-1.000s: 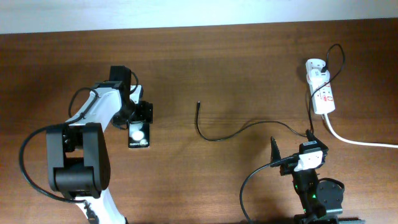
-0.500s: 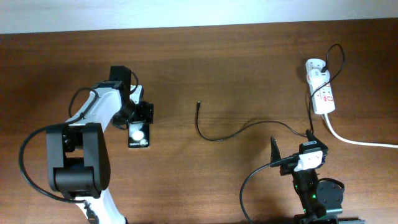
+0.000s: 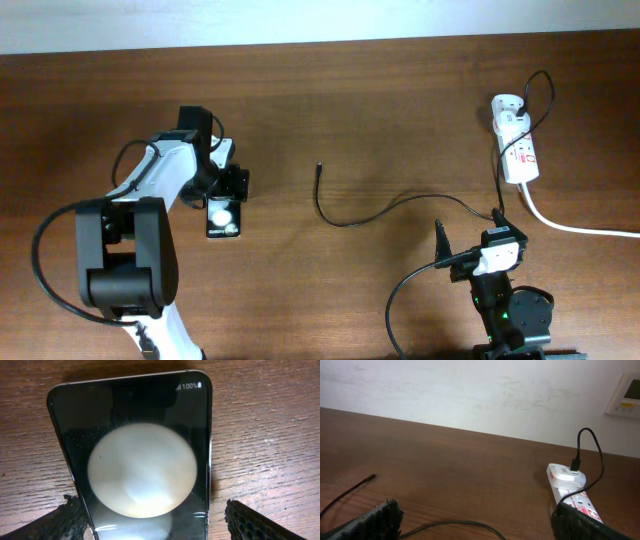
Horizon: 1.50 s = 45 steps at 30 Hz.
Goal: Plug charger to phone and switch on socket
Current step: 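Close the left gripper on the phone and grip it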
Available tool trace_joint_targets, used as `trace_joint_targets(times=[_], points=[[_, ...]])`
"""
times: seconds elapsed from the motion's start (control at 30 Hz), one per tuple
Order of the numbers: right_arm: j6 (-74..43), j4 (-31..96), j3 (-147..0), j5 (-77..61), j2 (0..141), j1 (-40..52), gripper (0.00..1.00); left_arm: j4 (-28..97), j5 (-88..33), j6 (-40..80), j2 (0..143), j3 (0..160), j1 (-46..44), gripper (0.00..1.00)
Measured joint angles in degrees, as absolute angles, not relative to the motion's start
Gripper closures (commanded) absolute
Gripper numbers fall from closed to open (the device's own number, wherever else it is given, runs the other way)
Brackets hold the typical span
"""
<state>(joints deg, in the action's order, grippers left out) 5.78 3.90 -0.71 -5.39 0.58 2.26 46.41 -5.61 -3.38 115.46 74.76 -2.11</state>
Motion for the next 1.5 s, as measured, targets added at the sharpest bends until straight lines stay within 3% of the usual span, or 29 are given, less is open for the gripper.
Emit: trace_joint_targets(times=[0.67, 0.8, 1.5], points=[[5.8, 3.9, -0.7, -5.4, 0.6, 2.3, 0.01, 48.0, 0.5, 1.2, 115.8, 74.9, -4.1, 0.16], [5.8, 3.9, -0.7, -5.4, 0.6, 2.3, 0.01, 47.6, 0.5, 1.4, 115.8, 74.9, -4.1, 0.29], [5.8, 3.9, -0.7, -5.4, 0.6, 2.3, 0.01, 47.4, 0.5, 1.6, 115.8, 74.9, -4.1, 0.31]])
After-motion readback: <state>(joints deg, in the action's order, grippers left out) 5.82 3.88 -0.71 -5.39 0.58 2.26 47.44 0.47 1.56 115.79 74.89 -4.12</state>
